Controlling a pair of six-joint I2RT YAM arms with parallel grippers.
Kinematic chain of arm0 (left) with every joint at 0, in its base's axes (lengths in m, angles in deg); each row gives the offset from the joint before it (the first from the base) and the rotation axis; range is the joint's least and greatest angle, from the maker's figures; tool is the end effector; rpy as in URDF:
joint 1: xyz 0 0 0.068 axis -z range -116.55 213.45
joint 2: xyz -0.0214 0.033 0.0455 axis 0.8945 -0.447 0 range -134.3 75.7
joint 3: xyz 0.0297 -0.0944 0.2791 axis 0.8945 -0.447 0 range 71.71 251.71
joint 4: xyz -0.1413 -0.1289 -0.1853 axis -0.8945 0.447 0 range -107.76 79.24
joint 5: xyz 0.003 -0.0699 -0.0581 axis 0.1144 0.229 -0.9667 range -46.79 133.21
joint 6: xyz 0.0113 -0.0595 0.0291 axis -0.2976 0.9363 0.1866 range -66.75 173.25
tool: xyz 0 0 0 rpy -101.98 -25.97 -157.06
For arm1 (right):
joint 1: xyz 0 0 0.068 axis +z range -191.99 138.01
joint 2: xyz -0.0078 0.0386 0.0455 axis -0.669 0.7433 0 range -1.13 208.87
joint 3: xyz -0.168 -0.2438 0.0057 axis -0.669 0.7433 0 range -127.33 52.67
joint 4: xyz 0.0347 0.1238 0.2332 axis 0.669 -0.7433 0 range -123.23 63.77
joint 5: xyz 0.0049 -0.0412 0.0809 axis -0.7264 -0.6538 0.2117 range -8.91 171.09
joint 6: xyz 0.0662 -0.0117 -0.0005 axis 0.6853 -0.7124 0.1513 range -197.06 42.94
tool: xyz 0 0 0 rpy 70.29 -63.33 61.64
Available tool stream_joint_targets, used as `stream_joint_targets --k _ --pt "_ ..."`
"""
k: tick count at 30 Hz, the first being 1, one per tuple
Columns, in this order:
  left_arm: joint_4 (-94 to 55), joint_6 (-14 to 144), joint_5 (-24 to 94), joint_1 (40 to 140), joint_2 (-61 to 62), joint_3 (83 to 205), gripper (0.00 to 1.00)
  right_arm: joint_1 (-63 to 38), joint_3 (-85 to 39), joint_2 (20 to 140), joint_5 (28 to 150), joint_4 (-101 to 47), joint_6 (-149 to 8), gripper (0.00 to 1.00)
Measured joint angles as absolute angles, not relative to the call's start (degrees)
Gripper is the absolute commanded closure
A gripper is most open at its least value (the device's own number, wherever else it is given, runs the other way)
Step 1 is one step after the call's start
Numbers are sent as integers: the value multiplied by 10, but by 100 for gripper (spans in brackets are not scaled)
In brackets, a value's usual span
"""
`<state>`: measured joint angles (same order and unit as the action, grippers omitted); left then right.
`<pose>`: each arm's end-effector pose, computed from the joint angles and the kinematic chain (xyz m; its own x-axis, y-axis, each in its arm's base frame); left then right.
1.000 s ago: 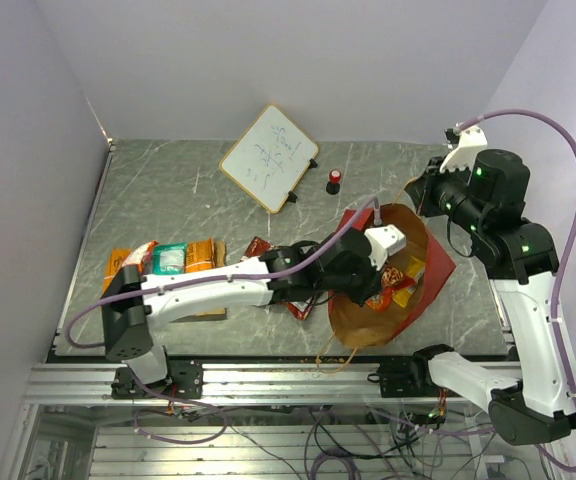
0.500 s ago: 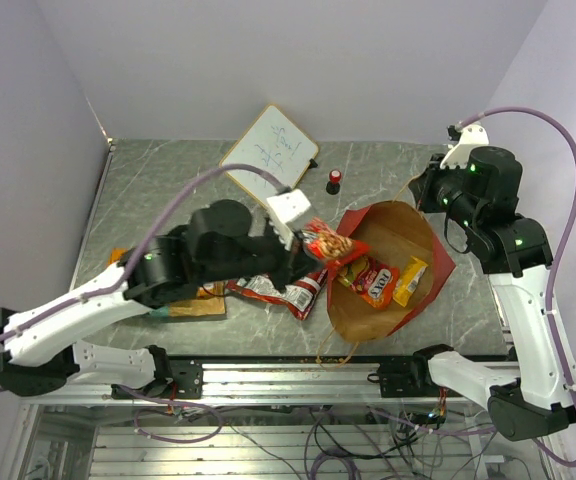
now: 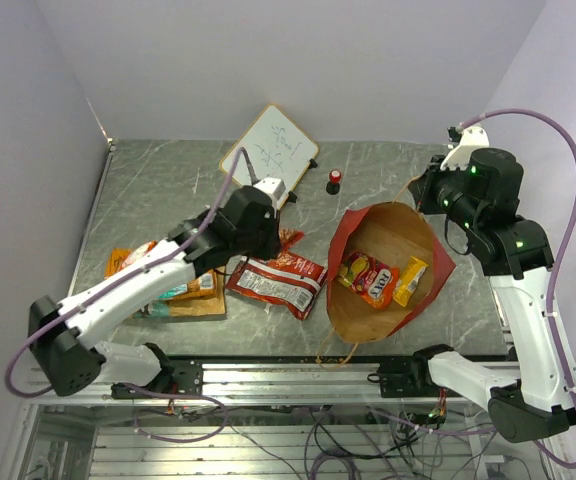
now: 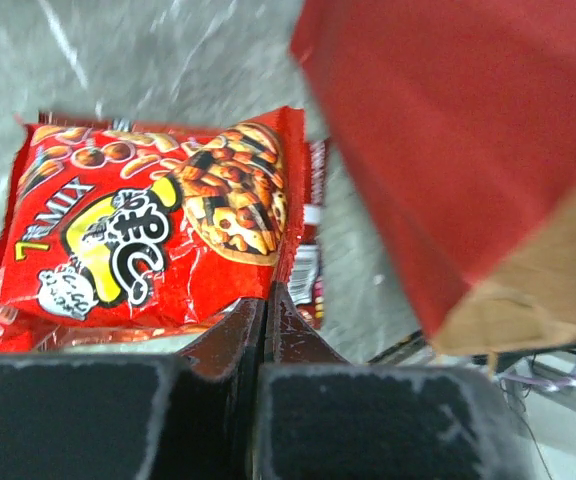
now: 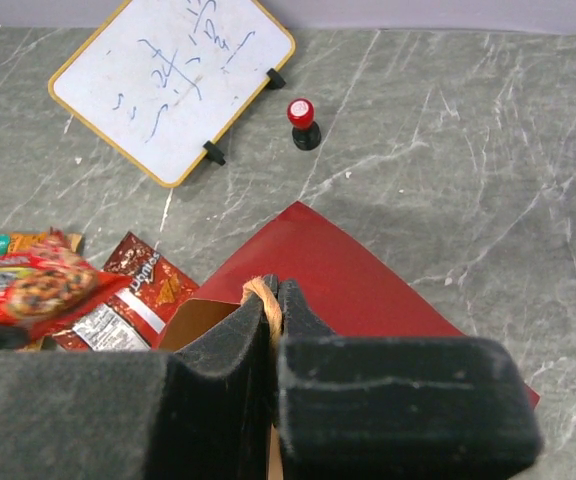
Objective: Take the snacks out of the paper bag
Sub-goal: Place the snack at the center of the board.
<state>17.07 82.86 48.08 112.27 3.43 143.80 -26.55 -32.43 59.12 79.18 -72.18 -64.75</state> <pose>0.1924 -0.2130 0.3740 -0.6763 0.0255 -0.7362 0.4256 0.8292 -0.3624 0.1913 0.0509 0.4772 -0.3893 0.1135 -0.9141 -0.1567 0.9698 0.1872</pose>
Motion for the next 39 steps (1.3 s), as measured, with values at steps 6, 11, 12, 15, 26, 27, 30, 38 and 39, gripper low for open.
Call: stream_joint_targets --k 6,11,12,15,26,27,30,38,39 --pt "185 909 527 1098 -58 1395 93 -265 -321 590 809 -722 -649 100" --pt "179 942 554 1092 -87 1390 93 -265 -318 586 824 -722 -649 100" --pt "176 950 561 1092 -91 1390 93 -265 -316 584 826 -722 -649 100" --pt "188 989 587 1092 -111 1398 93 -265 -315 581 832 -724 -649 100" --pt "242 1186 619 1091 -158 1419 93 -265 -310 569 836 -732 -648 100" --pt "259 1210 620 1091 -170 1427 93 -265 -309 568 837 -732 -648 100" --pt "288 1276 621 1091 -208 1451 93 -265 -302 563 837 -733 -647 100" --pt "295 1464 635 1091 -204 1441 88 -265 -285 552 843 -732 -635 100" --pt "290 1481 636 1091 -203 1439 80 -265 -283 550 843 -732 -632 100"
